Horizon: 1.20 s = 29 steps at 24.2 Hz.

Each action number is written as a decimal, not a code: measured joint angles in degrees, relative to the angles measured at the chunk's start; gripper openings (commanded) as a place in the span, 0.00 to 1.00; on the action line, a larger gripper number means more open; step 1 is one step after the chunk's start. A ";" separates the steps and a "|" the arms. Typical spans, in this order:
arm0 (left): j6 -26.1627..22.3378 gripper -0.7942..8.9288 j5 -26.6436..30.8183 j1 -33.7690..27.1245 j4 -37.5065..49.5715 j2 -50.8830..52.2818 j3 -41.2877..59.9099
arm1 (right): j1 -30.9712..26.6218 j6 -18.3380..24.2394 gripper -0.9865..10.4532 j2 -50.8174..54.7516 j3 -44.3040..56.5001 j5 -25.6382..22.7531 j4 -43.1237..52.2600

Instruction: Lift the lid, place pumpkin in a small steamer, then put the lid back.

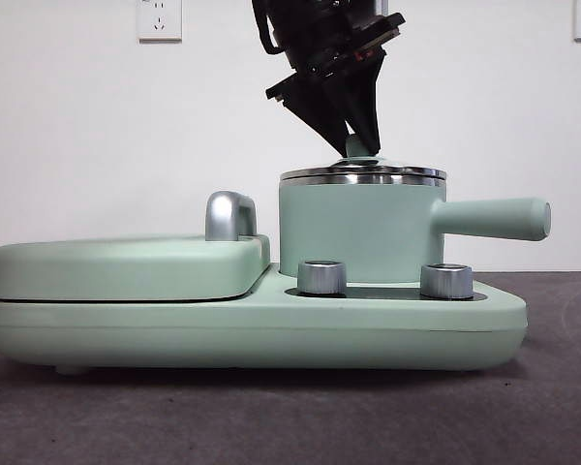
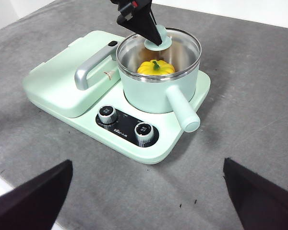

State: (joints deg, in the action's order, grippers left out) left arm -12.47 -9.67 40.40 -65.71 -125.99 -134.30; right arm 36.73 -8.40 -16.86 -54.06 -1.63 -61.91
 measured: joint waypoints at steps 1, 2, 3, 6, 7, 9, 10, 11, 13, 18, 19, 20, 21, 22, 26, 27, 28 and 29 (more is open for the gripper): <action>0.00 0.12 0.07 0.11 -0.11 0.00 -0.04 | 0.00 0.00 0.52 0.00 0.00 0.00 0.00; 0.00 0.18 0.09 0.15 -0.26 -0.02 -0.11 | 0.00 0.00 0.52 0.00 0.00 0.00 0.00; 0.02 0.28 0.13 0.24 -0.31 -0.07 -0.20 | 0.00 0.00 0.52 0.00 0.00 0.00 0.00; 1.49 0.53 -0.37 0.44 -0.04 -0.24 -0.20 | 0.00 0.00 0.52 0.00 0.00 0.00 0.00; 2.36 0.56 -0.39 0.63 -0.20 -0.24 -0.22 | 0.00 0.00 0.52 0.00 0.00 0.00 0.00; 3.93 0.57 -0.46 0.72 -1.16 -0.13 -0.22 | 0.00 0.00 0.52 0.00 0.00 0.00 0.00; 4.59 0.57 -0.44 0.61 -2.51 0.24 -0.22 | 0.00 0.02 0.52 0.00 0.00 0.00 0.00; 5.05 0.57 -0.44 0.59 -4.46 0.98 -0.20 | 0.00 0.00 0.52 0.00 0.00 0.02 0.00; 6.62 0.60 -0.46 0.59 -8.55 4.11 -0.17 | 0.00 0.00 0.52 0.00 0.00 0.02 0.00; 10.49 0.60 -0.57 0.59 -15.06 15.37 -0.17 | 0.00 0.00 0.52 0.00 0.00 0.11 0.00; 10.93 0.60 -0.57 0.59 -15.13 17.22 0.61 | 0.00 0.00 0.52 0.00 0.00 0.17 0.00; 11.28 0.60 -0.59 0.59 -15.13 19.12 2.12 | 0.00 0.00 0.52 0.00 0.00 0.20 0.00; 11.74 0.60 -0.59 0.59 -15.13 21.99 4.92 | 0.00 0.00 0.52 0.00 0.00 0.50 0.00; 11.93 0.60 -0.57 0.61 -15.13 24.57 7.61 | 0.00 0.00 0.52 0.00 0.00 0.96 0.07; 12.09 0.60 -0.57 1.03 -15.15 34.12 18.01 | 0.00 0.00 0.52 0.00 0.00 3.56 2.38; 12.09 0.60 -0.57 1.27 -15.19 36.83 21.11 | 0.00 0.00 0.52 0.00 0.00 4.46 3.34; 12.11 0.60 -0.59 1.46 -15.17 39.21 23.93 | 0.00 0.00 0.52 0.00 0.00 5.22 4.28; 12.20 0.59 -0.61 1.73 -15.17 41.83 27.21 | 0.00 0.00 0.52 0.00 0.00 6.10 5.42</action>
State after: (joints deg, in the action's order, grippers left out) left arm -0.27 -10.28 42.13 -80.88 -84.16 -107.09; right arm 36.73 -8.40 -16.86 -54.06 4.47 -56.49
